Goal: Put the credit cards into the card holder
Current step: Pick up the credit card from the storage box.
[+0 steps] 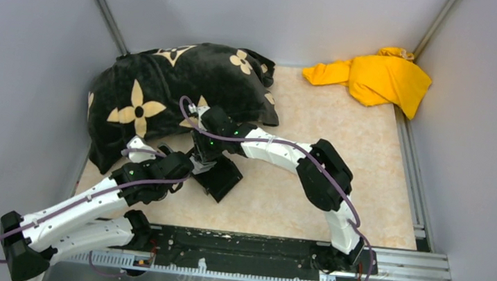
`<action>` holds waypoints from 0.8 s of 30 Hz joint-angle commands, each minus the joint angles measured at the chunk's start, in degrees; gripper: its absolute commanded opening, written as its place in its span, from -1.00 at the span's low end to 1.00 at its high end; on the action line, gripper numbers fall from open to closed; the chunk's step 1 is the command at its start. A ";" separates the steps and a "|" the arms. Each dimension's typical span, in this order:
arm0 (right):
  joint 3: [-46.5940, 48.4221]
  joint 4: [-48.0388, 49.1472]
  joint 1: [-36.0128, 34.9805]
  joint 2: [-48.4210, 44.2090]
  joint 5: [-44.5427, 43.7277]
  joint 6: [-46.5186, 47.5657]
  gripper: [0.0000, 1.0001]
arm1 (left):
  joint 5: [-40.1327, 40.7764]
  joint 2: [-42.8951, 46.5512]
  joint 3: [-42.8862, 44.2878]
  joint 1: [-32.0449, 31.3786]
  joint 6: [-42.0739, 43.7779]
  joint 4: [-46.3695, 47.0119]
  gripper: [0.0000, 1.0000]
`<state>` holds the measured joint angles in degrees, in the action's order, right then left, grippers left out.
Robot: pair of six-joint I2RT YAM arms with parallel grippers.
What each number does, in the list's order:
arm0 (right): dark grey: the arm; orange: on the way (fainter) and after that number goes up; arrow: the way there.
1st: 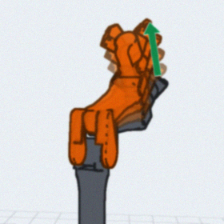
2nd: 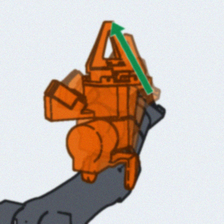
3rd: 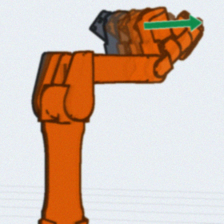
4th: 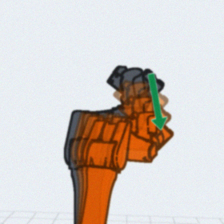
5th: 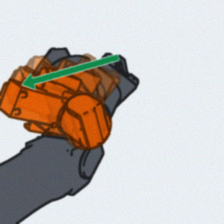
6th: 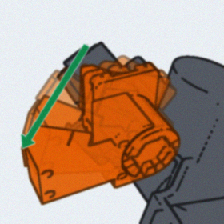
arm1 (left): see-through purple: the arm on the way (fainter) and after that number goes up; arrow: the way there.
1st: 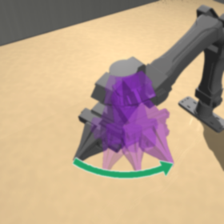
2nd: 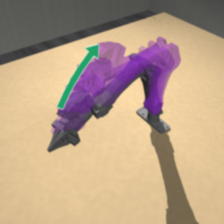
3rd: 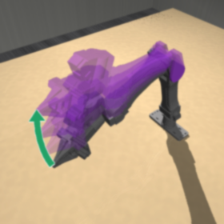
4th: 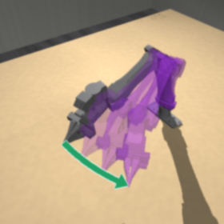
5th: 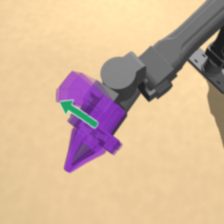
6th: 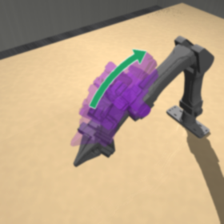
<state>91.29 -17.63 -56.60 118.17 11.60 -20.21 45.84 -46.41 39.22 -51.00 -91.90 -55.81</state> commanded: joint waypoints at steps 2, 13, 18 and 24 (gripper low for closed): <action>2.88 0.45 -0.44 -4.93 0.97 -0.97 -0.44 | 1.56 -0.38 -0.29 0.05 -2.30 -1.00 0.51; 3.28 -3.46 -1.12 -6.10 -5.85 1.09 -0.63 | 0.91 -0.82 -0.37 0.07 -1.85 0.30 0.52; 3.27 -5.43 -1.62 -6.68 -10.85 2.69 -0.95 | 0.90 -1.12 -0.13 0.06 -0.83 1.66 0.52; 2.60 -5.63 -1.76 -8.51 -15.46 4.65 -1.00 | 2.33 -2.38 1.79 0.09 2.74 3.65 0.52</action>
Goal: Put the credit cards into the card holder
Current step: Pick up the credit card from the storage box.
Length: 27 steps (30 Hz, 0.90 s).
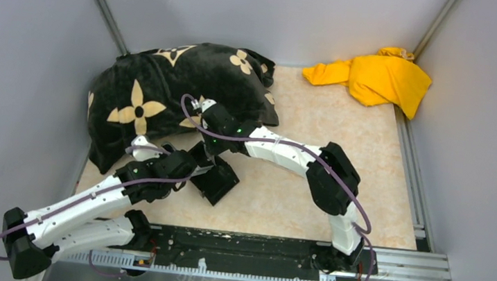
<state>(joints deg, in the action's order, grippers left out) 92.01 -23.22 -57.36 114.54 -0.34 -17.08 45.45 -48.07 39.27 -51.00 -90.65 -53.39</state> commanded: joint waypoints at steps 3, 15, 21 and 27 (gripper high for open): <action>0.37 1.18 -1.00 -7.09 -4.71 2.10 -1.00 | 4.00 -1.05 2.63 0.11 7.50 5.85 0.55; -12.60 2.44 2.57 -24.74 -2.29 2.27 -1.00 | -10.37 10.65 -9.33 0.11 50.61 52.36 0.59; -26.25 6.19 9.09 -37.91 8.89 0.75 -1.00 | -22.54 6.09 -10.69 0.13 58.61 62.92 0.63; -35.68 8.57 14.73 -47.16 17.96 -1.41 -1.00 | -37.98 -3.83 -8.37 0.44 64.45 71.35 0.54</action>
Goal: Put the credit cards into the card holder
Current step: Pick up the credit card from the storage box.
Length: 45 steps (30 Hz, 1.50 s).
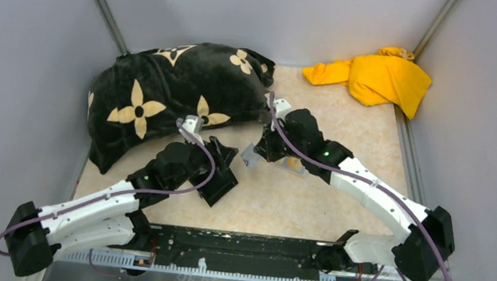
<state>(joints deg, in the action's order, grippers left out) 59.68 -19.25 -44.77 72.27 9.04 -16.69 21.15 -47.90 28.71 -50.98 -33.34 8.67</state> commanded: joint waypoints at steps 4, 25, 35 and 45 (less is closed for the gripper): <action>-6.42 5.87 5.28 -7.44 12.93 -2.81 -1.00 | -23.50 -8.16 3.73 2.03 9.63 12.37 0.49; -9.54 11.44 9.94 -5.90 24.58 -5.35 -1.00 | -57.71 -20.76 5.88 13.95 7.54 19.35 0.01; -10.22 12.28 11.49 -4.32 26.01 -5.64 -1.00 | -61.94 -22.38 6.28 15.79 8.03 18.84 -0.80; -9.81 11.75 12.46 -3.64 24.15 -5.93 -0.71 | -62.17 -27.08 7.40 16.26 6.54 20.82 -1.00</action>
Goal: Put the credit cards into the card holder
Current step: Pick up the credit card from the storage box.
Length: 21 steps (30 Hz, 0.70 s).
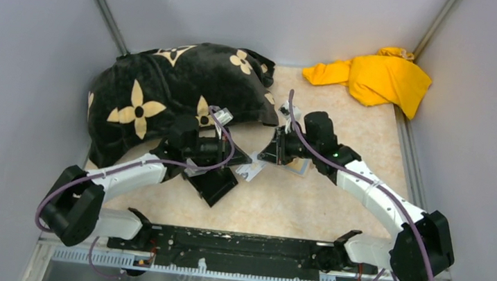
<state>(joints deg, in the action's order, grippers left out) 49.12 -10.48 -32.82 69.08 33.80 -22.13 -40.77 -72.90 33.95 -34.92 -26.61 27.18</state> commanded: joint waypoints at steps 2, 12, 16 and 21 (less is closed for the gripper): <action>0.55 3.07 0.97 -1.07 -2.72 -1.11 -0.47 | 2.17 -3.34 3.05 0.20 -0.04 1.01 -1.00; -0.18 -0.06 1.40 -3.45 -24.01 -3.00 -0.14 | 14.27 -12.25 11.10 -0.15 -0.94 -6.06 -1.00; -0.69 -0.79 1.37 -3.36 -31.73 -4.42 -0.25 | 17.06 -16.39 14.62 -0.32 -1.76 -7.06 -1.00; -0.86 -2.64 1.36 -0.99 -40.19 -6.72 -0.98 | 18.18 -22.32 20.03 -0.98 -1.52 -8.90 -1.00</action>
<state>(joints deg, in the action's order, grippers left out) 47.79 -12.49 -31.73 67.29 3.31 -26.33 -24.69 -91.98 49.69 -35.33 -27.88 19.90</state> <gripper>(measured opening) 0.140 0.006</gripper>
